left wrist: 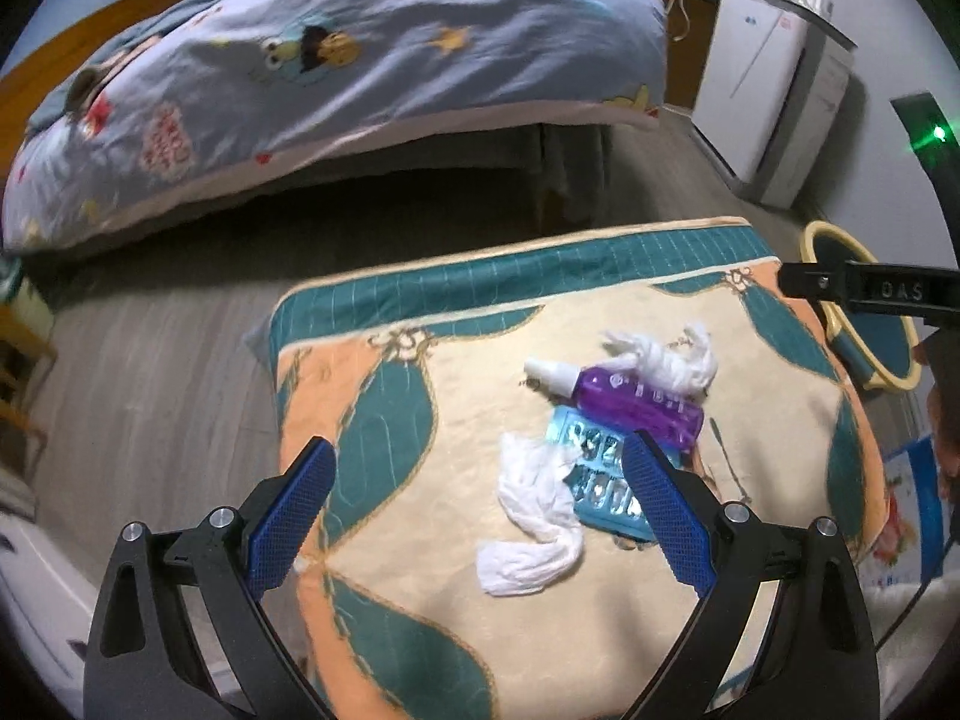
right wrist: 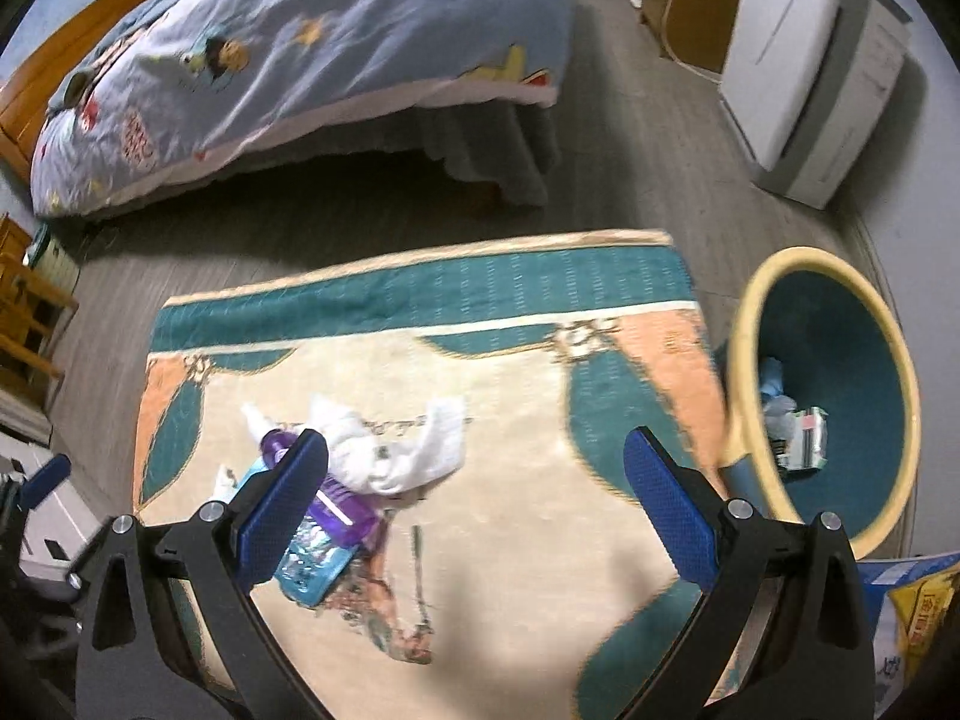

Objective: Collect trash
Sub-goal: 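Move both tools back over the rug toward the white tissues, then grasp a white tissue with the left tool while the right tool grasps another tissue, then carry both white tissues over the bin with both tools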

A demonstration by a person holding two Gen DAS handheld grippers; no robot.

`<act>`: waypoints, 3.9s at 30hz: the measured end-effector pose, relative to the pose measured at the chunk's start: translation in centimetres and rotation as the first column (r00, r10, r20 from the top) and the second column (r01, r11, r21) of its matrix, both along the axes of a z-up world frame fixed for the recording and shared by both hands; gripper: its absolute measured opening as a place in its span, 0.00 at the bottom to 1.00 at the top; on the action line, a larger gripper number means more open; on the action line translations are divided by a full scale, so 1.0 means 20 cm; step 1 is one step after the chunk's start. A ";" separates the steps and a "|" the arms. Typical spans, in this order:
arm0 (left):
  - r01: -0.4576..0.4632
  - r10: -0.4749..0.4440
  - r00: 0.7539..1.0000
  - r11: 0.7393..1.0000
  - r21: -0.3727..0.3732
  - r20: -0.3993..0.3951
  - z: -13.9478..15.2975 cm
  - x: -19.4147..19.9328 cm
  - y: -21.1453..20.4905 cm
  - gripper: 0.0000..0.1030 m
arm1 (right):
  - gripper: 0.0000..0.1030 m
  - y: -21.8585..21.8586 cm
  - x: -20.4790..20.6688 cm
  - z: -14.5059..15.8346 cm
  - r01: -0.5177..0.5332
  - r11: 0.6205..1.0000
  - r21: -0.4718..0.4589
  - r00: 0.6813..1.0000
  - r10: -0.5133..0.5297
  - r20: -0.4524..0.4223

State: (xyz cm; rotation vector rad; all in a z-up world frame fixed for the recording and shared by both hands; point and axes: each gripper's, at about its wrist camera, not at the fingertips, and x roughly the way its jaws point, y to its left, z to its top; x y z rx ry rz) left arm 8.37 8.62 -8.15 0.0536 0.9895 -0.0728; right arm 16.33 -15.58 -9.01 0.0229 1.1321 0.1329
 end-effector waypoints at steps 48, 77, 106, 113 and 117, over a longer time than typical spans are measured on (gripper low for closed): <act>0.247 -0.247 0.954 0.969 -0.020 -0.171 -0.24 0.06 -0.16 0.17 | 0.29 0.17 0.09 -0.28 0.053 0.990 0.133 0.981 -0.027 -0.192; 0.306 -0.309 0.951 0.950 -0.065 -0.030 0.01 0.17 -0.65 0.17 | 0.29 -0.65 -0.01 0.00 0.205 0.951 0.231 0.978 -0.192 -0.078; 0.448 -0.451 0.892 0.887 -0.114 -0.009 0.00 0.25 -1.38 0.17 | 0.29 -1.31 -0.09 -0.03 0.385 0.899 0.207 0.923 -0.377 -0.077; 0.471 -0.474 0.880 0.873 -0.128 0.008 0.00 0.28 -1.52 0.17 | 0.29 -1.44 -0.12 -0.06 0.433 0.879 0.202 0.902 -0.423 -0.091; 0.485 -0.488 0.873 0.866 -0.124 0.007 -0.02 0.30 -1.61 0.17 | 0.29 -1.49 -0.12 -0.08 0.463 0.862 0.204 0.886 -0.452 -0.100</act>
